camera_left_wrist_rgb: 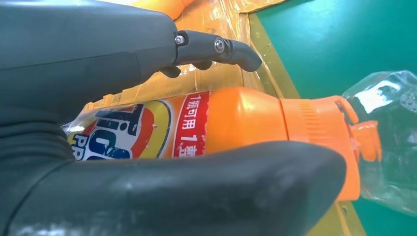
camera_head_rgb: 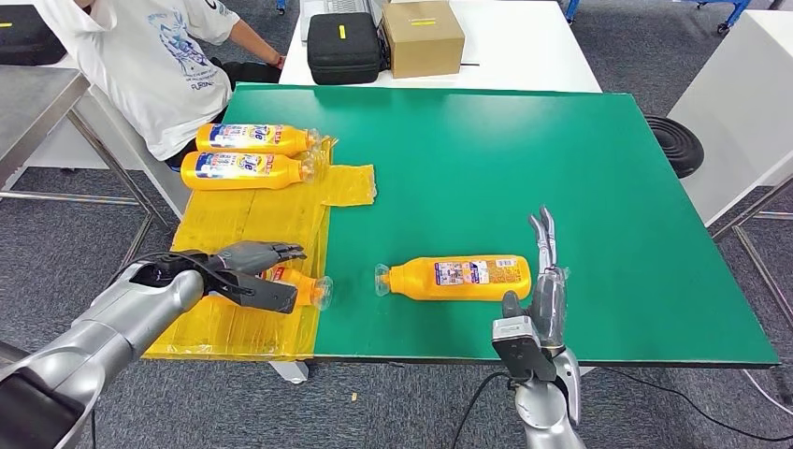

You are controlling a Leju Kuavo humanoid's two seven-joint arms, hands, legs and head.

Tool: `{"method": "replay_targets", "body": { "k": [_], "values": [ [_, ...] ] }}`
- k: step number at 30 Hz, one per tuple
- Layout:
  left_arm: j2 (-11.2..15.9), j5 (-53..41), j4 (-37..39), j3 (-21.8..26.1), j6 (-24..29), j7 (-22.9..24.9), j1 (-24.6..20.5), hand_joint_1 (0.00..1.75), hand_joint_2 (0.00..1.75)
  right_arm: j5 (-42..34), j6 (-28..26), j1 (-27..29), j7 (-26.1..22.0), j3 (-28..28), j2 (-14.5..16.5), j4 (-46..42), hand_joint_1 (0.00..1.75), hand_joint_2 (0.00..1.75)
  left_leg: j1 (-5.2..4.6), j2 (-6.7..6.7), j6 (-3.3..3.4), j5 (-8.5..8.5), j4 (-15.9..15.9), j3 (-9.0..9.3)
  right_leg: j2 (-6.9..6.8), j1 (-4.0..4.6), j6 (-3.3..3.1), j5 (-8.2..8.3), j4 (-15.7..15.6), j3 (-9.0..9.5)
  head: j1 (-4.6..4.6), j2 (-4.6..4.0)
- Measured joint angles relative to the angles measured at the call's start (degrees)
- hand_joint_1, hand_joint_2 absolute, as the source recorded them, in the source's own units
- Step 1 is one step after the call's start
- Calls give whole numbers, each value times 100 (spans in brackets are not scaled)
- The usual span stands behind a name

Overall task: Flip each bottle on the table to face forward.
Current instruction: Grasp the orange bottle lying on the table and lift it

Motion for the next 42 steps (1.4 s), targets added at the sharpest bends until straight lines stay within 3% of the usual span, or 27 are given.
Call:
{"method": "replay_targets", "body": {
  "k": [8, 11, 15, 16, 20, 25, 30, 42],
  "values": [
    [229, 500, -273, -79, 77, -41, 32, 0, 0, -2, -1, 7, 14, -17, 0, 0, 0, 0, 0, 1, 0, 0, 0, 0, 0, 0, 0, 0, 0, 0, 0, 0],
    [339, 801, -639, 114, 794, -97, 194, 0, 0, 34, 5, 24, 18, -24, 0, -7, 0, 0, 0, 0, 0, 0, 0, 0, 0, 0, 0, 0, 0, -2, 0, 0],
    [231, 797, -1318, 685, 2447, -319, 689, 0, 175, 352, 107, 21, 132, -32, 0, -76, 0, 0, -1, 0, 1, -1, 0, -2, 0, -3, 0, -2, -1, -4, 0, 0],
    [141, 921, -1504, 887, 2730, -468, 855, 0, 175, 472, 130, 6, 194, -32, -1, -85, 0, 0, -1, 0, 1, -2, 0, -4, 0, -4, 0, -2, -2, -4, 1, 0],
    [-256, 1705, -2197, 1699, 3351, -1016, 1592, 0, 175, 1010, 225, -131, 544, -33, -41, -31, 0, 175, -7, 4, 2, -8, 0, -8, 4, -9, 1, -2, -3, -8, 1, 0],
    [-621, 2543, -2730, 2598, 3523, -1457, 2344, 0, 175, 1865, 731, -543, 1208, -29, -381, 544, 0, 175, -7, 6, 2, -5, 0, -8, 6, -6, 1, -1, -3, -10, -1, 0],
    [-861, 2645, -3033, 3198, 3526, -1570, 2795, 0, 175, 2455, 1315, -1207, 1722, 45, -896, 1707, 0, 175, -5, 2, 4, 1, 0, -10, 3, -3, 2, 2, -2, -7, -2, 0],
    [-1282, 2282, -3385, 3803, 3621, -1444, 3240, 0, 175, 2894, 2061, -2633, 1966, 449, -1547, 3945, 0, 175, -6, -1, 7, 3, 1, -15, 0, -2, 5, 4, -1, -8, -1, 0]
  ]
}}
